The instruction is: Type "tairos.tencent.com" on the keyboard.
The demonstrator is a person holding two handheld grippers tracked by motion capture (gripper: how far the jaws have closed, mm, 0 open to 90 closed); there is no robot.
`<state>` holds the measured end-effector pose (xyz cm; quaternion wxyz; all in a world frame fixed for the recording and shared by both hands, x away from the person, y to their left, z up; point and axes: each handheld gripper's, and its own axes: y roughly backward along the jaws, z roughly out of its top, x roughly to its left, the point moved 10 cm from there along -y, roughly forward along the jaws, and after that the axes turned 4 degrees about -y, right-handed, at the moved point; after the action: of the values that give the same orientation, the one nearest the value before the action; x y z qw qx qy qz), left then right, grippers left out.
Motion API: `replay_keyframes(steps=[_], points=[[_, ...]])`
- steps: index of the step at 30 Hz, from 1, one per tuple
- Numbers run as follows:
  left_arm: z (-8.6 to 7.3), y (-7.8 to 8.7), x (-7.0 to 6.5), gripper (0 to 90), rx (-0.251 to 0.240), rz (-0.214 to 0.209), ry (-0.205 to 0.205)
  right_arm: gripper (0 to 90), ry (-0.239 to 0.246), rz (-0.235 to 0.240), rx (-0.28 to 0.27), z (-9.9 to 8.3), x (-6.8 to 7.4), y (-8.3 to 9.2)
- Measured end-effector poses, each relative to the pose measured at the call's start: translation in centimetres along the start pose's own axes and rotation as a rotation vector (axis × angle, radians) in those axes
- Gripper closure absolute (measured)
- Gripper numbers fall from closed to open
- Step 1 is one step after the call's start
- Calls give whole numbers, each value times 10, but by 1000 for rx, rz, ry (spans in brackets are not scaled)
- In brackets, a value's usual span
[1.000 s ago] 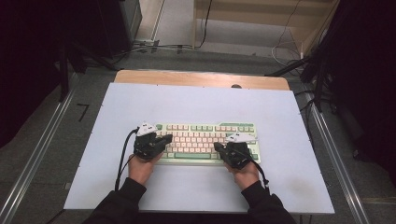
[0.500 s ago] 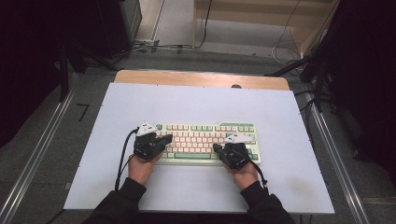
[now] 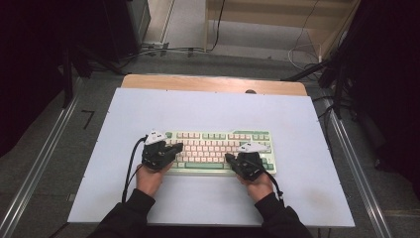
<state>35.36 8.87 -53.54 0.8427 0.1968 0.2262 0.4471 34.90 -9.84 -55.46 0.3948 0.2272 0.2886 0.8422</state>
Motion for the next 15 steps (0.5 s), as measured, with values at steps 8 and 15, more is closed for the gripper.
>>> replay_keyframes(steps=[8, 15], points=[[0, 0, 0, 900, 1, 0, -1, 874, 1, -1, 1, -1, 0, 0], [0, 0, 0, 900, -1, 0, -1, 874, -2, 0, 8, -1, -1, -1]])
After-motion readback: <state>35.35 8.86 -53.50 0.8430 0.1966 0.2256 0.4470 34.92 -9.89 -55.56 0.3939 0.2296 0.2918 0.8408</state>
